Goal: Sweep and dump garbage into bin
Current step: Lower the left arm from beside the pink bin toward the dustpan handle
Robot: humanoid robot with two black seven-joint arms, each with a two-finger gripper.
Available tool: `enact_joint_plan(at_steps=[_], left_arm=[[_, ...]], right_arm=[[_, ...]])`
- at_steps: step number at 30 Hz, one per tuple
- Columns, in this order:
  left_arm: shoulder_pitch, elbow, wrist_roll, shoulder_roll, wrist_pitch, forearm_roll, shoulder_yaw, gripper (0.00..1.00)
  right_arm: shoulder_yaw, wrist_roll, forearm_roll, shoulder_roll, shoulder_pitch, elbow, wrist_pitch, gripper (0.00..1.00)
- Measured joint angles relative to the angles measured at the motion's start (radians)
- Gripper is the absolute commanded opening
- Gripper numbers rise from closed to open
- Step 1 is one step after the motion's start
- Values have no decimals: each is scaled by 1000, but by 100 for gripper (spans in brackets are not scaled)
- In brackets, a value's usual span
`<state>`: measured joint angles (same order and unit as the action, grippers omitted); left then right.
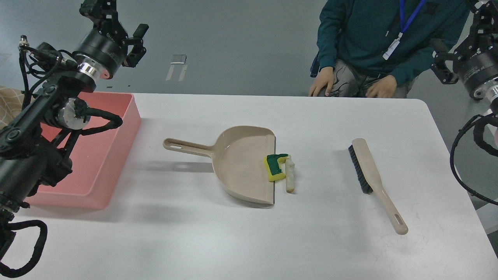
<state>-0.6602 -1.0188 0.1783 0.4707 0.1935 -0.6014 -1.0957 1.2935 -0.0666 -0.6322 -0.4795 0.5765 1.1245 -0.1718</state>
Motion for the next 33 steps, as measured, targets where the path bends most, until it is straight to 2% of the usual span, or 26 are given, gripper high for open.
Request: enact_joint_plan(at_steps=[6,17,22,29,33], left_arm=[[0,-4,-1,-15,-4,2,4,100],[-6,10,2,-23,1,14,-11,100],[-8,18,-3,-26,-26,39,-13,100],[-4,21,9,-27,-40,66,-7,100],[-1,26,37,-29,-40,65,9,100]], right_arm=[[1,-4,2,0,17,-5,7,100],[-1,19,3,-5,81,-56,20,100],[-3,19,3,2,97,-80,44,100],[-5,21,3,2,124,-91,56,100],[-3,21,21,20,134,-104,46,100]])
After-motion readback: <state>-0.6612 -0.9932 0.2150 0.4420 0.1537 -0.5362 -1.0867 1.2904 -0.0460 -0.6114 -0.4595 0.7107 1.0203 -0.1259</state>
